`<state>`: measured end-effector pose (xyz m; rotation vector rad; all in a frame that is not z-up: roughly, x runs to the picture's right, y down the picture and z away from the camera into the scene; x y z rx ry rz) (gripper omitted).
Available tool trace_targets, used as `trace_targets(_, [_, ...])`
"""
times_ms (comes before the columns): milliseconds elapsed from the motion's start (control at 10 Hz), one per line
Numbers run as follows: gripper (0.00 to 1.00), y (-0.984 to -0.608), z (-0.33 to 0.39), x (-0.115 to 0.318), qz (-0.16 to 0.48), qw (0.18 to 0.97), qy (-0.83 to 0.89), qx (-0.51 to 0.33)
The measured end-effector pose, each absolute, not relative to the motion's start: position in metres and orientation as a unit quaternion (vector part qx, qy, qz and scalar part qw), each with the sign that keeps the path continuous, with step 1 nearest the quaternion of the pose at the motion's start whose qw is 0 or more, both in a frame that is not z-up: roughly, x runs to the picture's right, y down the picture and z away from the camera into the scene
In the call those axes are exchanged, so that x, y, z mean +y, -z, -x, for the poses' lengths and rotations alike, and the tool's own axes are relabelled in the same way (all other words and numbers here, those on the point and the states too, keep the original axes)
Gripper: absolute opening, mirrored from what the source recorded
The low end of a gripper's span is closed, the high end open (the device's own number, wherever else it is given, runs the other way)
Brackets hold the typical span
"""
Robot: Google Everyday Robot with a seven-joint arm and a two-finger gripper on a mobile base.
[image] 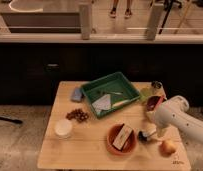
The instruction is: Place brush in paper cup
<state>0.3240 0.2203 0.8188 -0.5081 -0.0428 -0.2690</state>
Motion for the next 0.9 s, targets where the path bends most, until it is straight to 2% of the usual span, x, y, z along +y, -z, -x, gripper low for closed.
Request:
trace_targets(200, [0.66,-0.8257,-0.3237,0.2263,0.258,0.957,0.128,-0.026])
trace_targets(800, [0.03,-0.8320,-0.3250,0.2297,0.270,0.954,0.125,-0.032])
trace_targets(900, [0.00,-0.8312,-0.3250,0.2284,0.270,0.954,0.127,-0.032])
